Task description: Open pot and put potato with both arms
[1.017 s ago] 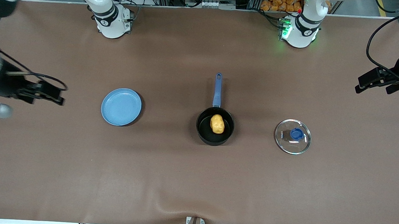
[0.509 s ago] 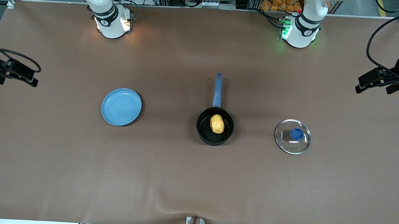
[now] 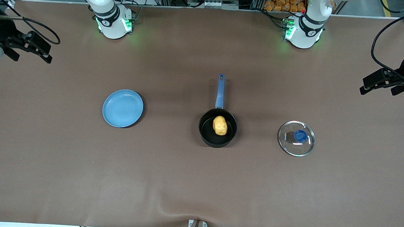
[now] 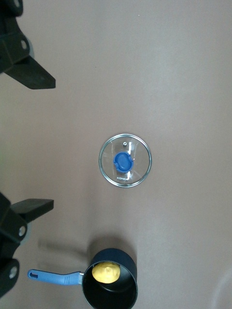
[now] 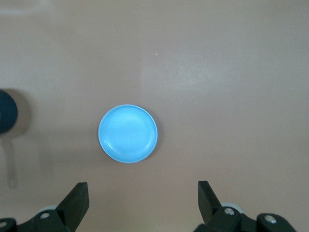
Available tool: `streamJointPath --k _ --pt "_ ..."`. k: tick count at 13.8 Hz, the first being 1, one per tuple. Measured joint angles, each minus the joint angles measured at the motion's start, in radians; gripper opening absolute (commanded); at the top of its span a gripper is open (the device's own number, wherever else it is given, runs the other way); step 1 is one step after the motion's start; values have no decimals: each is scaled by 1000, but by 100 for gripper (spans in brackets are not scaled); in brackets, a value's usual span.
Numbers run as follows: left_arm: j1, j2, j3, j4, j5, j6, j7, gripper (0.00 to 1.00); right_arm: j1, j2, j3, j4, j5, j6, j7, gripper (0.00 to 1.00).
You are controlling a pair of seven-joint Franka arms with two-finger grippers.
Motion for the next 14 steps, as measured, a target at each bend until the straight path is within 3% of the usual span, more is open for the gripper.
streamJointPath --k 7,14 --pt "0 0 0 0 0 0 0 100 -11 7 -40 20 0 21 -150 100" --pt "0 0 0 0 0 0 0 100 -11 13 -47 23 0 -20 -163 100"
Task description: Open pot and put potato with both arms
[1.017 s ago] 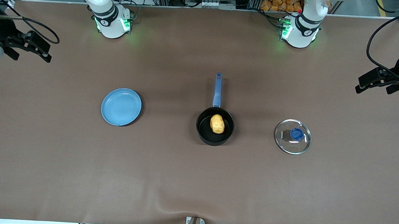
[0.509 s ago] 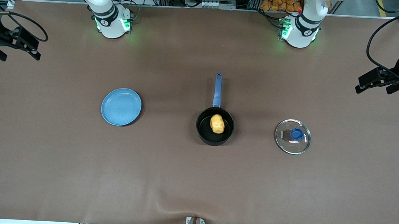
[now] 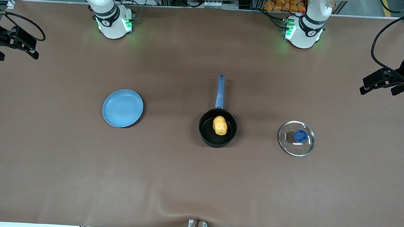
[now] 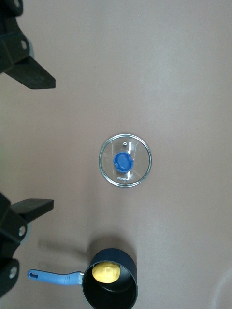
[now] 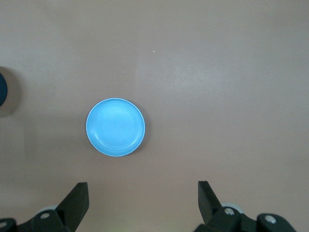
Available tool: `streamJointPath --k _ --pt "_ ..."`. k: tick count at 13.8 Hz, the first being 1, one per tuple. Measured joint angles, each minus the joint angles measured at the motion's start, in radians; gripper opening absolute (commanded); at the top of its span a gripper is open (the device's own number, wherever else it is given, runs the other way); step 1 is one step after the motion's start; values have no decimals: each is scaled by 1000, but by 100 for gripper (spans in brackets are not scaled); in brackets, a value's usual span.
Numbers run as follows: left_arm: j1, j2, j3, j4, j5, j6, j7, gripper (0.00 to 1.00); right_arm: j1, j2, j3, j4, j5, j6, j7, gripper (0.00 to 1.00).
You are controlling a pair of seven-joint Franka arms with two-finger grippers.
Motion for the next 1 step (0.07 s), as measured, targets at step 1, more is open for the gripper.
streamJointPath --k 1 --pt "0 0 0 0 0 0 0 100 0 0 0 0 0 -1 0 100"
